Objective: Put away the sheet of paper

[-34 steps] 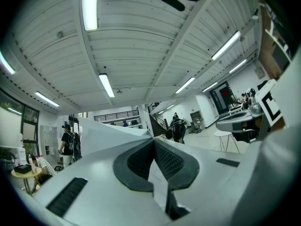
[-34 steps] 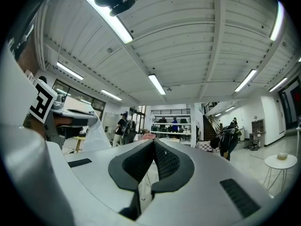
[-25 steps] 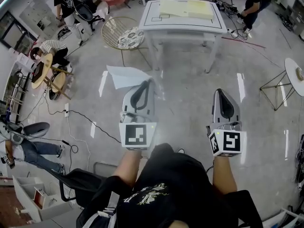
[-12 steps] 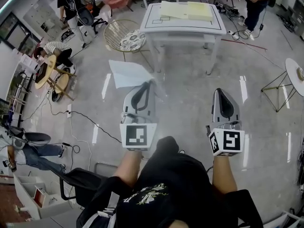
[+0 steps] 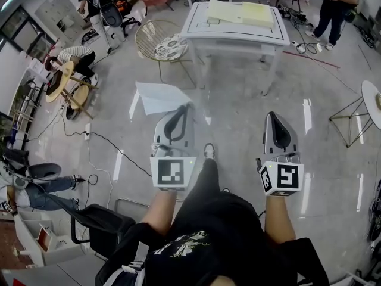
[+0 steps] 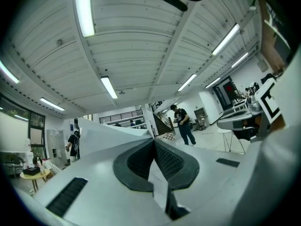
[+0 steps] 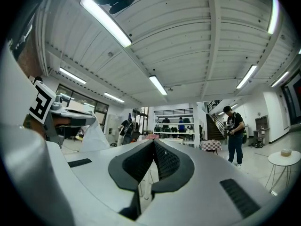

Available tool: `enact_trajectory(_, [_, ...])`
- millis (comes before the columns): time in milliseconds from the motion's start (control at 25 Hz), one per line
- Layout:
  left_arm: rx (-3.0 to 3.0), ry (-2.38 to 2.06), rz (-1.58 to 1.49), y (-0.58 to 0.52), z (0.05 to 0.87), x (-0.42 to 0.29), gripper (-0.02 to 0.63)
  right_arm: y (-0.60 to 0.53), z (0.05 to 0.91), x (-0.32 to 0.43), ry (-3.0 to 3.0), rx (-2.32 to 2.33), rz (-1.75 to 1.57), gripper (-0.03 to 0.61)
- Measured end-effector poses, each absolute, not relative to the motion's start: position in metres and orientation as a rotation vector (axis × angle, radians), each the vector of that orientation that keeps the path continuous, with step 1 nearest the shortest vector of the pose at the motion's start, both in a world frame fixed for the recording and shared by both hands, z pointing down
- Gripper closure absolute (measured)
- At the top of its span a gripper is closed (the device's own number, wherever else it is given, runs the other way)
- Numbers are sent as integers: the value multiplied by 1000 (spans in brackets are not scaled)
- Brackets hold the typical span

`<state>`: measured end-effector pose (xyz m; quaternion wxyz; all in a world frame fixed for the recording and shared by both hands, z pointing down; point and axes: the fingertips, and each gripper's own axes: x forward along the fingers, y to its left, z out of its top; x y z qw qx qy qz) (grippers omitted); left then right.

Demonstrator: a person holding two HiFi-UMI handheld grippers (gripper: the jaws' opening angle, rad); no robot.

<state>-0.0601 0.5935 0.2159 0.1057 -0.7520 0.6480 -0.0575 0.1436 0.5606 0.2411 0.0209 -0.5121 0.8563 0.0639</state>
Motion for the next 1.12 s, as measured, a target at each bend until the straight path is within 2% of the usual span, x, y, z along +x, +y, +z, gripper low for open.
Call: enact_trajectory(1120, [-2213, 1903, -162, 545, 225, -58, 614, 517, 247, 141, 2677, -1578, 228, 580])
